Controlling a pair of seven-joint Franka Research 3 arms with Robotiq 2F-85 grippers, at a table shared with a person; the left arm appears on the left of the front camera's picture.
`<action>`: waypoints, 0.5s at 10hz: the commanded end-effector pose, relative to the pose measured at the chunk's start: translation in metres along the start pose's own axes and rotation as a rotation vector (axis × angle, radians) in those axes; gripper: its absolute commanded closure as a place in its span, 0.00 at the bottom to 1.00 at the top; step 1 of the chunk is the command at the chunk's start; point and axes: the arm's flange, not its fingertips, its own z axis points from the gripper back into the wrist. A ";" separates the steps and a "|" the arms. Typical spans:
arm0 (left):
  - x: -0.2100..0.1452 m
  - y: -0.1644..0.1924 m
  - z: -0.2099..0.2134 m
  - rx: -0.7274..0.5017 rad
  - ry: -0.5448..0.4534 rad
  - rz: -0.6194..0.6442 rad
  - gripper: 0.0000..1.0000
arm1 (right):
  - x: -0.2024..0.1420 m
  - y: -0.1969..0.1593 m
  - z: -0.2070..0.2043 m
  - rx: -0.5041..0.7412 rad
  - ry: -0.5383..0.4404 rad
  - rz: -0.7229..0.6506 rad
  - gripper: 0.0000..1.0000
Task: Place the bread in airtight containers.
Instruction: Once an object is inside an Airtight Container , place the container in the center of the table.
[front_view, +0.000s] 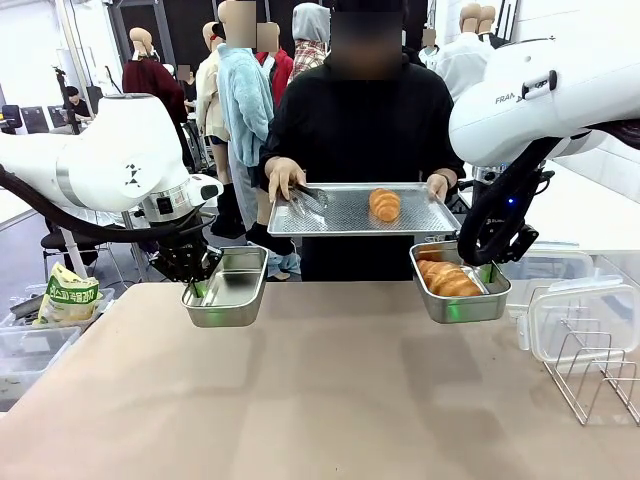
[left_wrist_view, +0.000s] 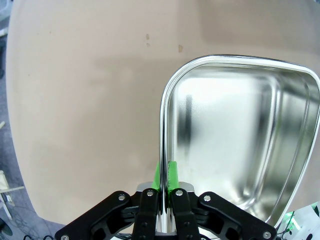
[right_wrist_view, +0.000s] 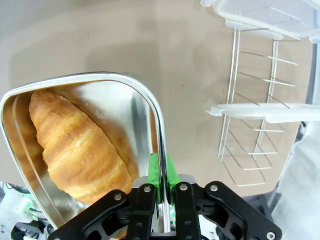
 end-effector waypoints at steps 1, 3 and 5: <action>0.000 0.000 0.003 -0.002 -0.008 0.001 1.00 | -0.001 0.000 0.001 -0.001 0.003 0.000 1.00; 0.000 0.000 0.003 -0.002 -0.008 0.001 1.00 | -0.001 0.000 0.001 -0.001 0.003 0.000 1.00; 0.000 0.000 0.003 -0.002 -0.008 0.001 1.00 | -0.001 0.000 0.001 -0.001 0.003 0.000 1.00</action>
